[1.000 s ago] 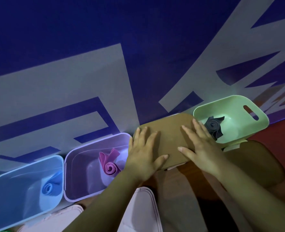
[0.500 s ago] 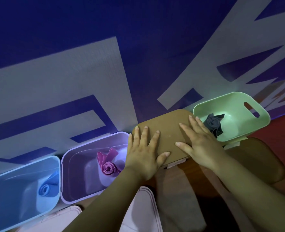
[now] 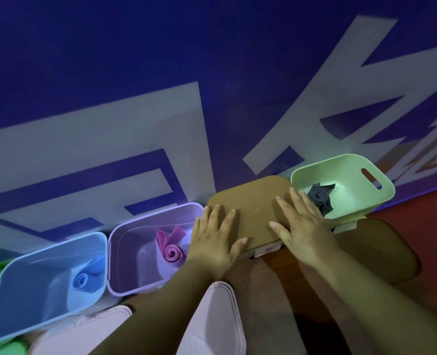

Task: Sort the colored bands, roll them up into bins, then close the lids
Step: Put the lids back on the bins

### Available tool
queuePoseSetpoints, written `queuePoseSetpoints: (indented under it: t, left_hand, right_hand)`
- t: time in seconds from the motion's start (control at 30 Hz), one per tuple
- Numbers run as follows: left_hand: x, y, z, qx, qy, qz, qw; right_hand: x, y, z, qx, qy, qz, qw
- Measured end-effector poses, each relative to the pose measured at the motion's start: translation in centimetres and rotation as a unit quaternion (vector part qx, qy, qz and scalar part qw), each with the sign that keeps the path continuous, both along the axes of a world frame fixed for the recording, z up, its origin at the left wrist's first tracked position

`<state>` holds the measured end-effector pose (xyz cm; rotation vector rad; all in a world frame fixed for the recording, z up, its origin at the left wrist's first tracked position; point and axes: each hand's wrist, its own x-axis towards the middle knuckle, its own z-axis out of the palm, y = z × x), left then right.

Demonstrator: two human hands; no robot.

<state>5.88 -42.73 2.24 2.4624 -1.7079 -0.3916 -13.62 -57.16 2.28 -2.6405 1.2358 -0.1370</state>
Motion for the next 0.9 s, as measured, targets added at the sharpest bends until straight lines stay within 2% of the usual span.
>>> queuePoseSetpoints:
  t: [0.13,0.23,0.33,0.5,0.57,0.77,0.9]
  left_hand:
    - [-0.6,7.2,0.0,-0.017,-0.001,0.024,1.000]
    - [-1.3,13.4,-0.2,-0.065,0.002,0.062,0.996]
    - [-2.5,19.6,-1.2,-0.079,-0.006,0.113,0.990]
    - [-4.0,27.2,-4.8,0.051,0.019,0.197,0.979]
    - [-4.0,28.9,-6.1,0.112,0.032,0.210,0.971]
    - [-4.4,31.2,-8.0,0.179,0.030,0.129,0.975]
    - [-4.7,32.0,-8.5,0.196,0.018,0.113,0.974]
  right_hand:
    - [-1.3,5.1,0.4,0.013,-0.045,-0.006,0.999]
    - [-1.8,9.8,-0.2,0.000,-0.078,0.032,0.996]
    - [-1.8,14.8,-2.1,0.045,-0.075,0.070,0.994]
    - [-1.7,20.6,-5.3,0.152,-0.007,0.109,0.982]
    - [-1.6,22.0,-6.1,0.165,0.012,0.109,0.980]
    - [-2.0,25.9,-8.8,0.192,0.097,0.140,0.967]
    - [-2.8,27.2,-9.9,0.159,0.089,0.143,0.973]
